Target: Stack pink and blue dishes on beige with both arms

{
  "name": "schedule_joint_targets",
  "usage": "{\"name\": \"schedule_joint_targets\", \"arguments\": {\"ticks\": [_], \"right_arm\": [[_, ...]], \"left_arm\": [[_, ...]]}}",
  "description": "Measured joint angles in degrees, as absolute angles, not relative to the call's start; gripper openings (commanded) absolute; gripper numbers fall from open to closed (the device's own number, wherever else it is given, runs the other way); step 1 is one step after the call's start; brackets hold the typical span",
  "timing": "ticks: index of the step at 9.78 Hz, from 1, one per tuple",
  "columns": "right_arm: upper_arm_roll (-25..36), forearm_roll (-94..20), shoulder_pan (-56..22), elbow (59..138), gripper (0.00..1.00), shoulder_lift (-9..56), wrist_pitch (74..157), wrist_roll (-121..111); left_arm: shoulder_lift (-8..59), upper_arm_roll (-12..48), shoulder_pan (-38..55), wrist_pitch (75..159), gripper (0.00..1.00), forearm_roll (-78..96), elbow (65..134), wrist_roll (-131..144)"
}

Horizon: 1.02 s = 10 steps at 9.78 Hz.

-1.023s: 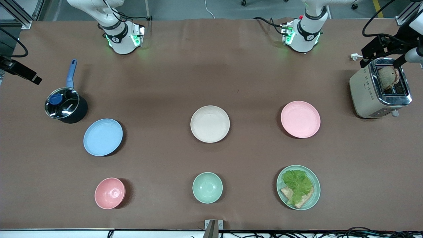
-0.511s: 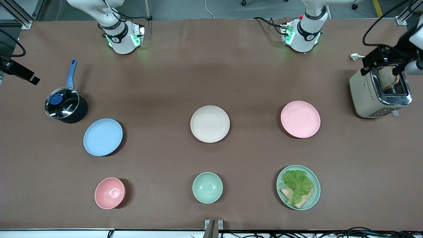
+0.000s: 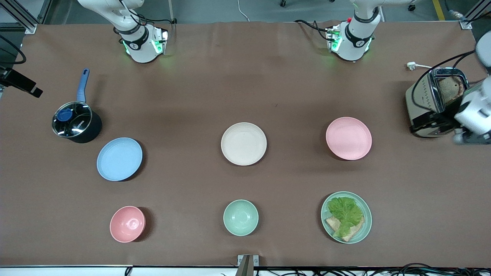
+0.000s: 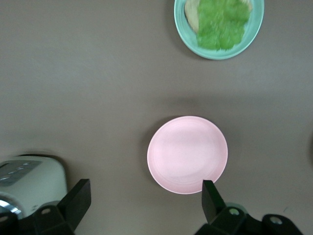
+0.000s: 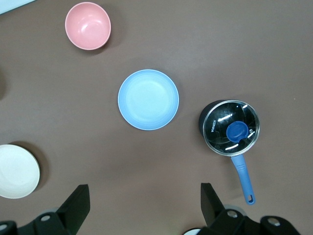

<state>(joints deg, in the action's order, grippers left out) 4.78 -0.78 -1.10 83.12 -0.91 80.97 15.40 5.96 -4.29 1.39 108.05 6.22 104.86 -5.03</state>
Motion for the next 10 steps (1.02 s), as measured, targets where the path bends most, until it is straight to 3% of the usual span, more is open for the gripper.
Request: {"name": "schedule_joint_targets", "arguments": {"ticks": [3,7,10], "right_arm": [[4.89,-0.79,-0.25,84.86,1.00,-0.70,81.84,13.47],[4.99,-3.49,3.98,98.99,1.00,1.62,99.16,5.83],[5.15,-8.73,8.14,102.99,1.00,7.95,106.77,-5.12]], "left_arm": [[11.50,-4.19,1.57,118.45,1.00,8.98,113.03,-8.52],[17.07,-4.27,1.42,133.09,0.96,11.04,123.54,-9.60],[19.90,-4.34,1.40,138.99,0.85,15.75,127.94,-9.76]]}}
